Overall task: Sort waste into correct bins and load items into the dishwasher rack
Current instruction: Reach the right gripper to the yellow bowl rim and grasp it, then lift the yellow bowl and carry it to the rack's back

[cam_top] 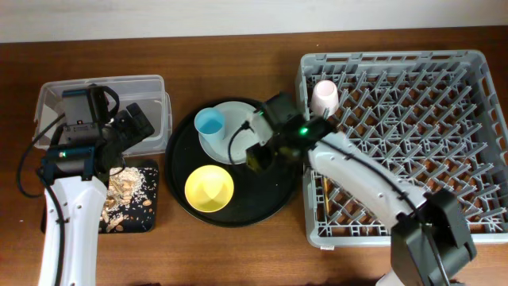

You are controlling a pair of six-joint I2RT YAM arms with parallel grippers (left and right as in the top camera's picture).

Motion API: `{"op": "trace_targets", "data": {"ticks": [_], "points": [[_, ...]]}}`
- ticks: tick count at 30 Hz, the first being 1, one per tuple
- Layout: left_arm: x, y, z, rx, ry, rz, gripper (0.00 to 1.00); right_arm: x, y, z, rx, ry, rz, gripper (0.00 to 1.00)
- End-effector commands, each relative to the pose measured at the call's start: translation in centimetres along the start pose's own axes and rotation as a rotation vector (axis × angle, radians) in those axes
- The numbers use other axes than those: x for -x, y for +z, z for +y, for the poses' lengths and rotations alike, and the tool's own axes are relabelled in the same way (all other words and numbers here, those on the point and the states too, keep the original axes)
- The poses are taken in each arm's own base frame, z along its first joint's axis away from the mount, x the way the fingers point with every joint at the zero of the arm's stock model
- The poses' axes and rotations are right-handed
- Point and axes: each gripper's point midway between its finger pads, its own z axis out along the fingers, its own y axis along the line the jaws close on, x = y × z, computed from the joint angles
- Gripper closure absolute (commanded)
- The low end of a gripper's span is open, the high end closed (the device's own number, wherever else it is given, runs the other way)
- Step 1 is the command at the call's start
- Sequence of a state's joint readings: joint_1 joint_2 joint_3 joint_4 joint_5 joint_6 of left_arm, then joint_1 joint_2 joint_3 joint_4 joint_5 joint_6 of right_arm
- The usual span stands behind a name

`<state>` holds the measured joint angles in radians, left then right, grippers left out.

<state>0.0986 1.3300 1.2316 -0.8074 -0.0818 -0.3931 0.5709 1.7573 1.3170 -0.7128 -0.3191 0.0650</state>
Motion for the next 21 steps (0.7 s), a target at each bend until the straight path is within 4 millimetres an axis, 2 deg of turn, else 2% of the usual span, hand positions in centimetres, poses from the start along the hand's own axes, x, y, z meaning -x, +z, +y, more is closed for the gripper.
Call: {"op": "trace_targets", "data": {"ticks": [1, 4, 6, 7, 10, 12, 15, 17, 19, 21], "points": [[0.6, -0.4, -0.2, -0.008, 0.001, -0.017, 0.01, -0.3, -0.3, 2.1, 0.184, -0.098, 0.005, 0.5], [0.6, -0.4, -0.2, -0.008, 0.001, -0.017, 0.01, -0.9, -0.2, 4.3, 0.259, -0.278, 0.003, 0.5], [0.6, -0.4, -0.2, -0.008, 0.001, -0.017, 0.01, -1.2, 0.1, 5.5, 0.273, -0.338, 0.009, 0.52], [0.6, -0.4, -0.2, -0.008, 0.001, -0.017, 0.01, -1.4, 0.2, 6.3, 0.283, -0.359, 0.012, 0.56], [0.6, -0.4, -0.2, -0.008, 0.001, -0.017, 0.01, -1.8, 1.2, 9.5, 0.299, -0.501, 0.004, 0.57], [0.6, -0.4, -0.2, -0.008, 0.001, -0.017, 0.01, -1.8, 2.3, 9.8, 0.235, -0.546, 0.005, 0.56], [0.6, -0.4, -0.2, -0.008, 0.001, -0.017, 0.01, -2.1, 3.6, 10.4, 0.24, -0.564, 0.018, 0.56], [0.6, -0.4, -0.2, -0.008, 0.001, -0.017, 0.01, -2.4, 5.1, 10.8, 0.249, -0.577, 0.029, 0.56], [0.6, -0.4, -0.2, -0.008, 0.001, -0.017, 0.01, -2.9, 7.2, 12.4, 0.287, -0.615, 0.03, 0.56], [0.6, -0.4, -0.2, -0.008, 0.001, -0.017, 0.01, -2.8, 8.1, 13.2, 0.288, -0.643, 0.015, 0.56]]}}
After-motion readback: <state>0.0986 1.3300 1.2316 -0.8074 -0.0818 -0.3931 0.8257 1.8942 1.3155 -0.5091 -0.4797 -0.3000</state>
